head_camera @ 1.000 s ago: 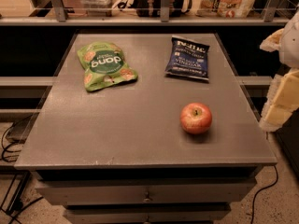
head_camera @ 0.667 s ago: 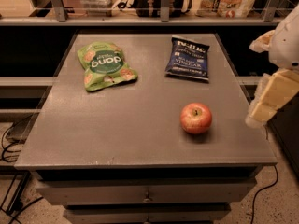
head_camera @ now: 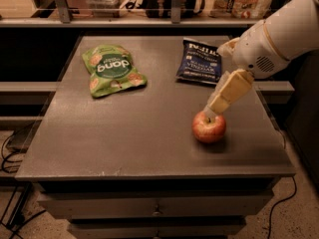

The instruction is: Pick green rice chip bag

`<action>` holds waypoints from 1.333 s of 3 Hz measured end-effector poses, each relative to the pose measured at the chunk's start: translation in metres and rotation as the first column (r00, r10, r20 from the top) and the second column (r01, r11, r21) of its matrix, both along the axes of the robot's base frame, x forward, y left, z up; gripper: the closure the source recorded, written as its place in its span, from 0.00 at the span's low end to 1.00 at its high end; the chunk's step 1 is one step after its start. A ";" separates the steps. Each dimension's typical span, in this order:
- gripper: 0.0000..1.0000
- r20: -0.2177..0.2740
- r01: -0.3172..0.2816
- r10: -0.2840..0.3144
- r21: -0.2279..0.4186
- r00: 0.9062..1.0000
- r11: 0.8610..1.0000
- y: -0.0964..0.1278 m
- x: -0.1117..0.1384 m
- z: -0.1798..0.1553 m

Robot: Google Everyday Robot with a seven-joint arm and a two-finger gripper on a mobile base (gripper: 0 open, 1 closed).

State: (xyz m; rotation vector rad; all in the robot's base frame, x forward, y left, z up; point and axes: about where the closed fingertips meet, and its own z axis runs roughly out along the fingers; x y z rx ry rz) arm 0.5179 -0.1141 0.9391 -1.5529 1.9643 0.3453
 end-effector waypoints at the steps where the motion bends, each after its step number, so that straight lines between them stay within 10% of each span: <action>1: 0.00 0.000 0.000 0.000 -0.001 1.000 1.000 0.000 0.000 0.000; 4: 0.00 0.012 -0.155 0.156 0.184 0.988 0.971 0.090 0.052 -0.019</action>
Offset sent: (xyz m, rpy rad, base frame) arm 0.0207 0.0286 -0.0197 0.1094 0.0474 0.0227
